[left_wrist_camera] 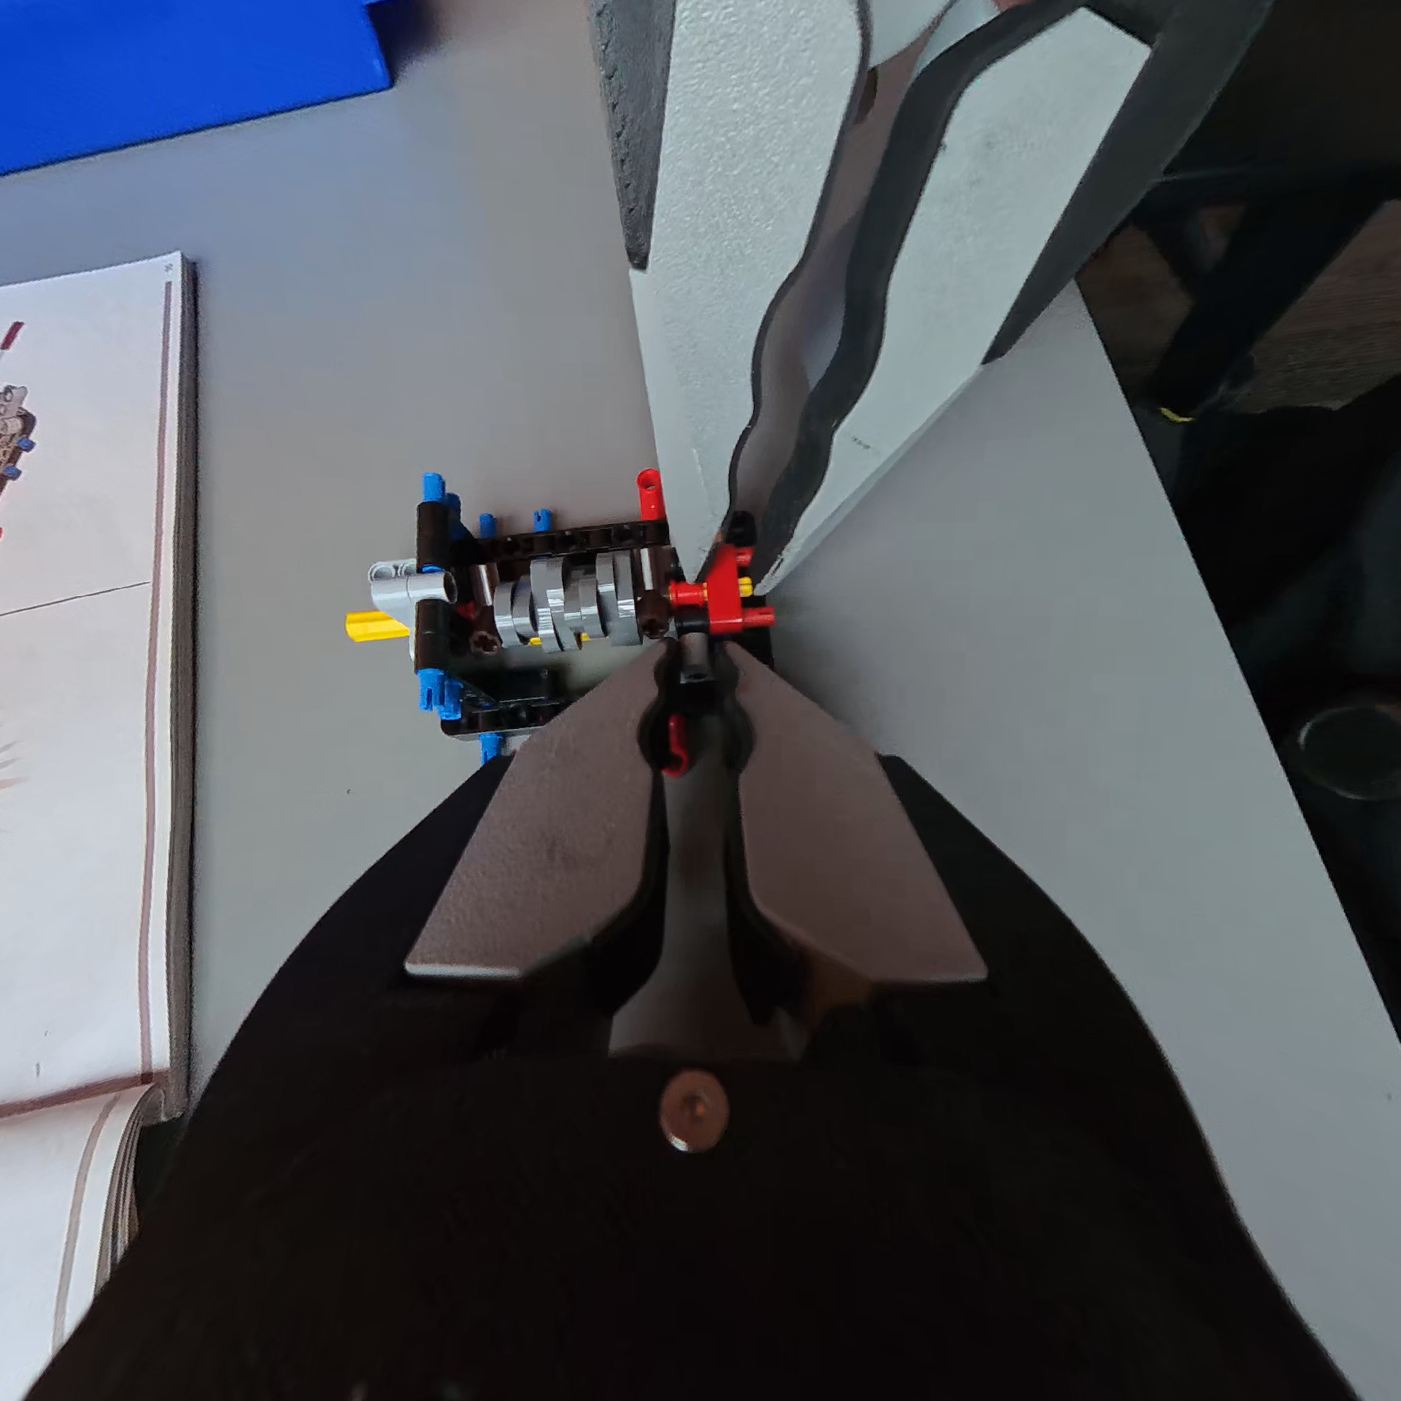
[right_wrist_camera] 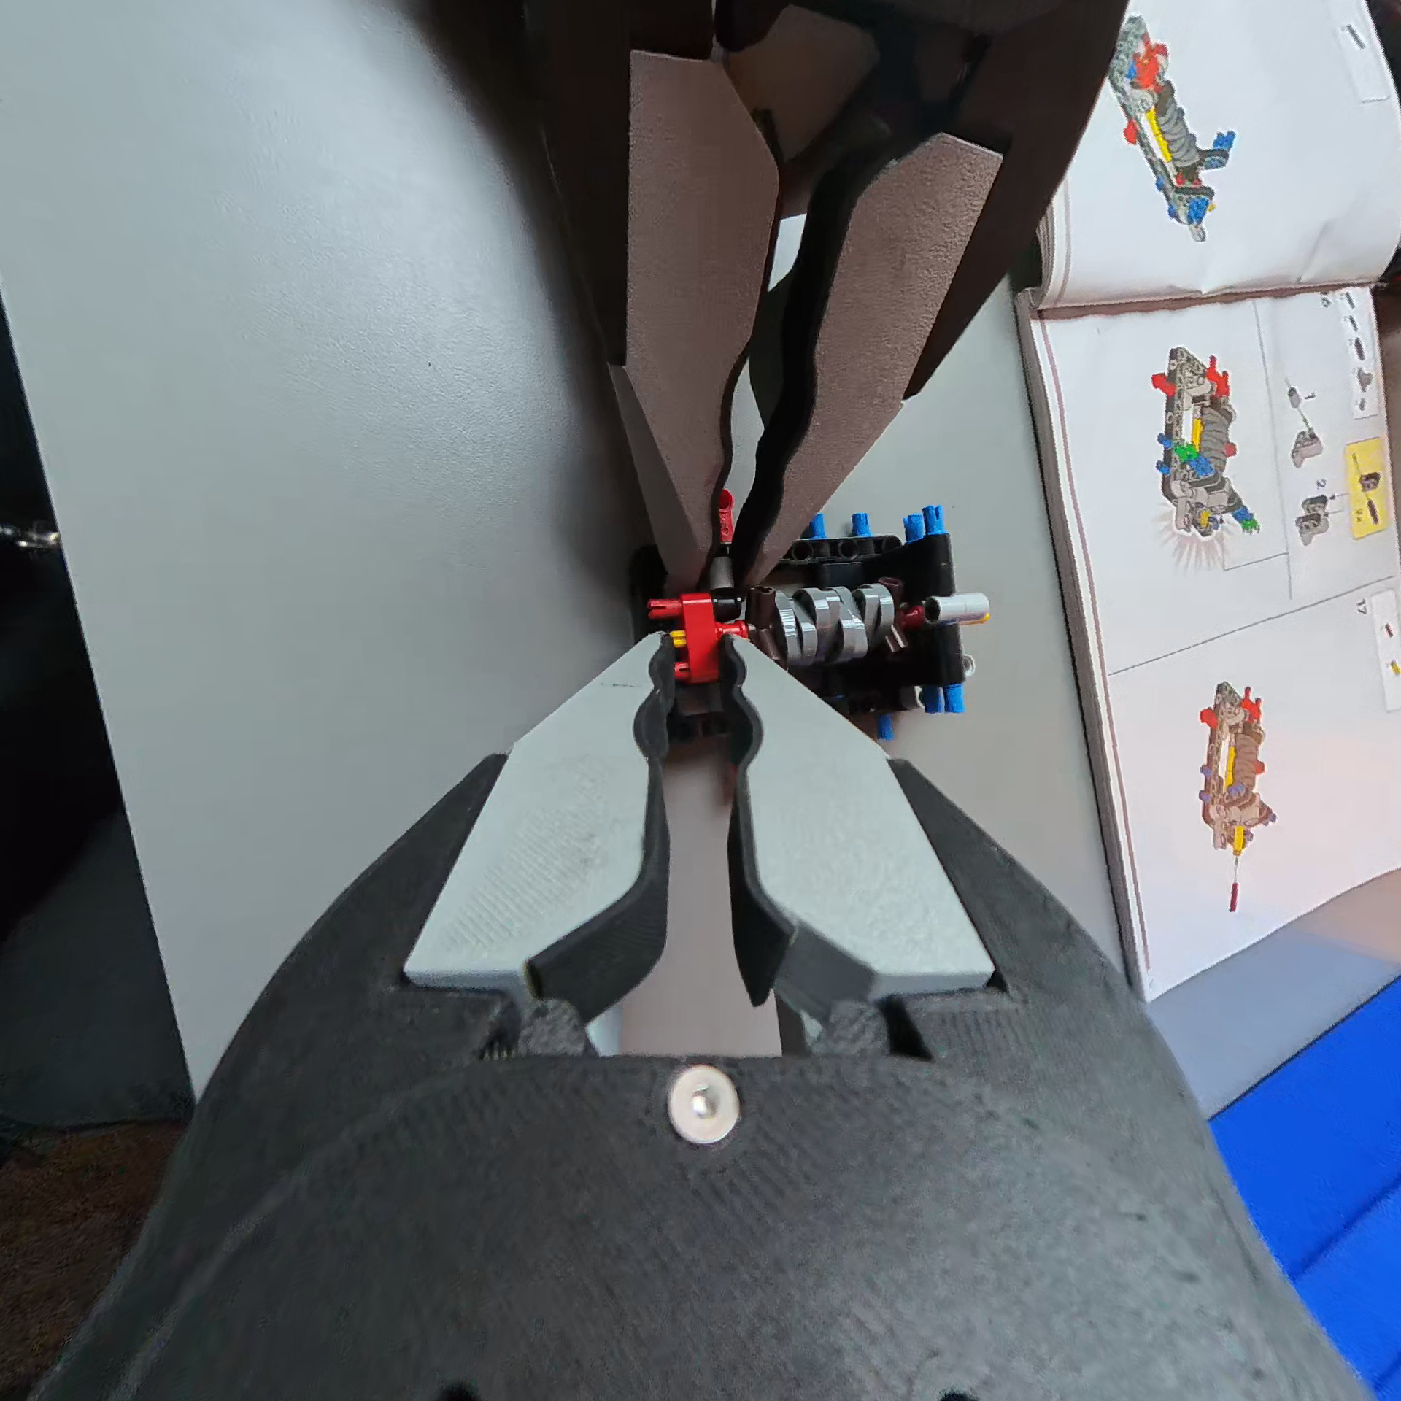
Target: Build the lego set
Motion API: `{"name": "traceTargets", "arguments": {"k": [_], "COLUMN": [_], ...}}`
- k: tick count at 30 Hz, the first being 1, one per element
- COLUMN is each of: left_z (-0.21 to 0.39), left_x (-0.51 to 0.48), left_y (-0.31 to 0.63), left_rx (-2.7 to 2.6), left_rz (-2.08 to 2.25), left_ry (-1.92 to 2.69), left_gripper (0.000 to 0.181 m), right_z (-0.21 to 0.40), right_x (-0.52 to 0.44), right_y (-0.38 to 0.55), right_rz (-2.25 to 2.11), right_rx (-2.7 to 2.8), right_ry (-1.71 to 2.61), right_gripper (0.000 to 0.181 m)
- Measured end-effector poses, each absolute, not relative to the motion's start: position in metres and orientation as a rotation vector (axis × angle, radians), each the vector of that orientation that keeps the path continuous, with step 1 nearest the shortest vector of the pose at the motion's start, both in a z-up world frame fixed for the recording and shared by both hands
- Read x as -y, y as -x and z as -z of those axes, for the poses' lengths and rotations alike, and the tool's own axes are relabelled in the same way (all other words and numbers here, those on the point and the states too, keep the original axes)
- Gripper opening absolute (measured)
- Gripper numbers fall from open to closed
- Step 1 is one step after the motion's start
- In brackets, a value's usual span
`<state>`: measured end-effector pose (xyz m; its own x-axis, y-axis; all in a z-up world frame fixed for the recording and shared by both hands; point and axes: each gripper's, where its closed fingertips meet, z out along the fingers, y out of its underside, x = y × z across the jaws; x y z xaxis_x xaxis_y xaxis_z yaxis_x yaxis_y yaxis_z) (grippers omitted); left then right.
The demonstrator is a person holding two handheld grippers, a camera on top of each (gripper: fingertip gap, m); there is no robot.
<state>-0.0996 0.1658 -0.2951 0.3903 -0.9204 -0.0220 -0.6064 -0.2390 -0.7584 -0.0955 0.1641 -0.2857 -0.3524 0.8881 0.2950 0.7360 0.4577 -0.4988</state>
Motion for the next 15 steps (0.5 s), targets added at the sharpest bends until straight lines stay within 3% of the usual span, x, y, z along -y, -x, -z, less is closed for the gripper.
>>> {"name": "traceTargets", "arguments": {"k": [15], "left_z": [0.295], "left_x": [-0.1673], "left_y": [0.0999], "left_rx": [-1.268], "left_rz": [0.534], "left_ry": [1.974], "left_gripper": [0.005], "right_z": [0.2864], "right_x": [-0.1664], "right_y": [0.096], "right_rz": [-0.373], "right_rx": [2.204], "right_ry": [1.347], "right_gripper": [0.008]}}
